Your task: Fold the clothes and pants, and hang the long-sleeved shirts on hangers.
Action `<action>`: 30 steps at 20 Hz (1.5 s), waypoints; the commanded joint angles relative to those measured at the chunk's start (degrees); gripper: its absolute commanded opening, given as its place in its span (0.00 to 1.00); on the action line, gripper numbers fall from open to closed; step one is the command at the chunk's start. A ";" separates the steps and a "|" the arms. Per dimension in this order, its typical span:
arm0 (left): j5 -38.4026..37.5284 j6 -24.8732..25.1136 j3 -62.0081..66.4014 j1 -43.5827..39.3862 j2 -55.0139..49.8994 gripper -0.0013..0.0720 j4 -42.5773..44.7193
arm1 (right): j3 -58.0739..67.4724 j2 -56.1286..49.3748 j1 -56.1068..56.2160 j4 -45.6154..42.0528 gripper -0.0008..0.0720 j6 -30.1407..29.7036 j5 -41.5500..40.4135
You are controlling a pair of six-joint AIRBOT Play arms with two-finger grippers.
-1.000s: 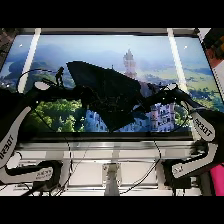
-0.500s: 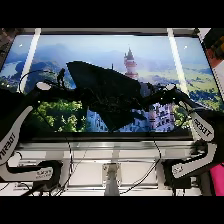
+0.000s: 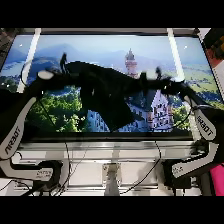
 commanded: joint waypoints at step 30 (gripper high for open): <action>-13.00 -0.17 43.32 -0.46 -7.08 0.04 12.04 | 47.50 12.74 -8.61 -10.05 0.03 -5.97 -4.81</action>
